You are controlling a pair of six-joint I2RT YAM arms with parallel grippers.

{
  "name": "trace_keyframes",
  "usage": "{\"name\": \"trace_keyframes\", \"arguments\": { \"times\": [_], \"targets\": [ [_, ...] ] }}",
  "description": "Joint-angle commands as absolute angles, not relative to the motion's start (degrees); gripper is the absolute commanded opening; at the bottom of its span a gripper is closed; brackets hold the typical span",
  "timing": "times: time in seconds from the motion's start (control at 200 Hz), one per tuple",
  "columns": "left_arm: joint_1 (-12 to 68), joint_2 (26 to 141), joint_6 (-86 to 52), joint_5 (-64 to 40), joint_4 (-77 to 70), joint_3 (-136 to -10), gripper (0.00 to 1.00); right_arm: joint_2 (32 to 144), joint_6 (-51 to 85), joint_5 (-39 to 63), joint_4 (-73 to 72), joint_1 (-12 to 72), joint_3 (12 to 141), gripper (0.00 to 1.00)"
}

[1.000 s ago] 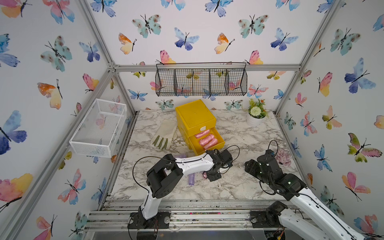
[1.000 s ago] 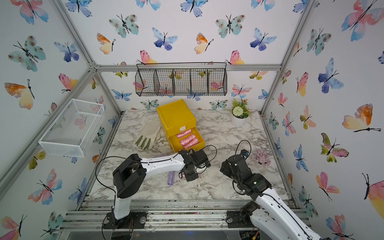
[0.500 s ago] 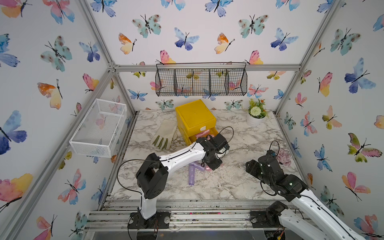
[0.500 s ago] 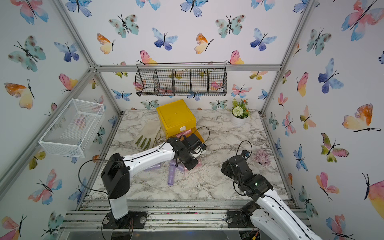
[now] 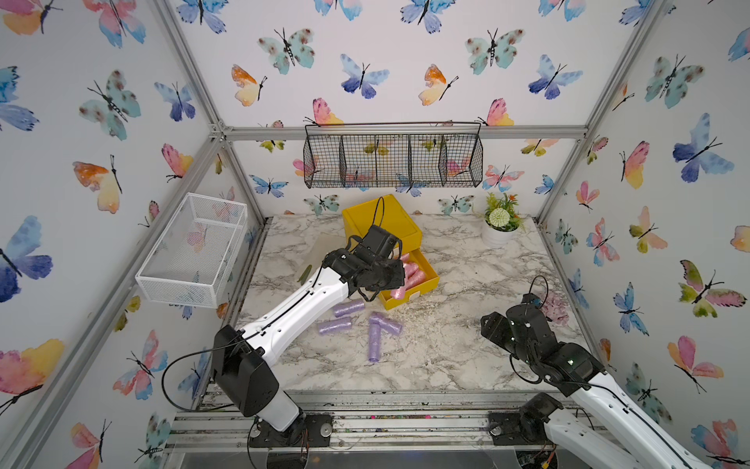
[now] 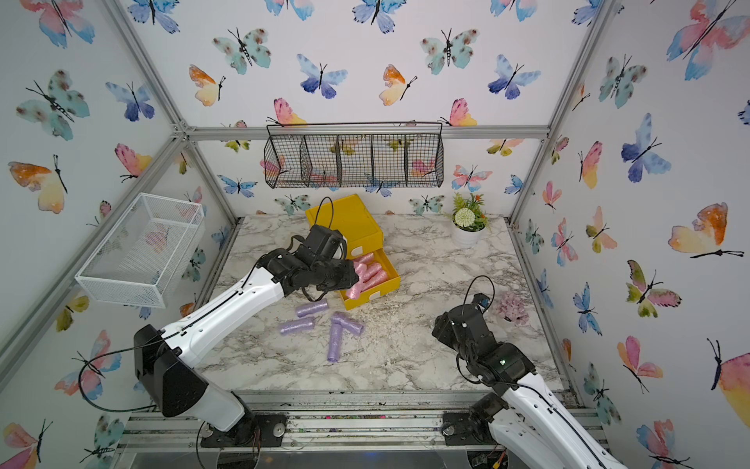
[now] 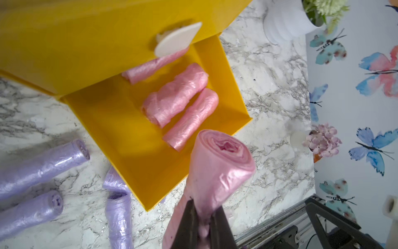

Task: Sort the rolls of trash bags by color and place them into the drawer
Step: Place the roll of trash bags in the drawer.

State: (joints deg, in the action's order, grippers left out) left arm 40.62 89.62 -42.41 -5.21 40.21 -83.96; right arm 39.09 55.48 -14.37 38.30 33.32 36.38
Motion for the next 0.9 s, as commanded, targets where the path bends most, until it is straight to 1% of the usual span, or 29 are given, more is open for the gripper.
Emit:
{"name": "trace_keyframes", "arguments": {
  "times": [0.0, 0.26, 0.445, 0.896],
  "targets": [
    [40.5, 88.0, -51.1, -2.3, 35.0, -82.3, 0.0, 38.3, 55.5, -15.1, 39.2, 33.1, 37.1, 0.7],
    [38.8, 86.8, -54.1, 5.4, 32.1, -79.9, 0.0, 38.0, 55.4, -15.1, 39.4, 33.0, 36.9, 0.7],
    [37.2, 86.1, -55.2, 6.1, 30.5, -78.5, 0.0, 37.6, 55.4, -15.2, 39.7, 33.0, 36.9, 0.7],
    [37.3, 88.8, -54.5, 7.4, 29.0, -76.7, 0.0, 37.8, 55.8, -14.7, 39.1, 33.0, 36.4, 0.7]
  ]
}}
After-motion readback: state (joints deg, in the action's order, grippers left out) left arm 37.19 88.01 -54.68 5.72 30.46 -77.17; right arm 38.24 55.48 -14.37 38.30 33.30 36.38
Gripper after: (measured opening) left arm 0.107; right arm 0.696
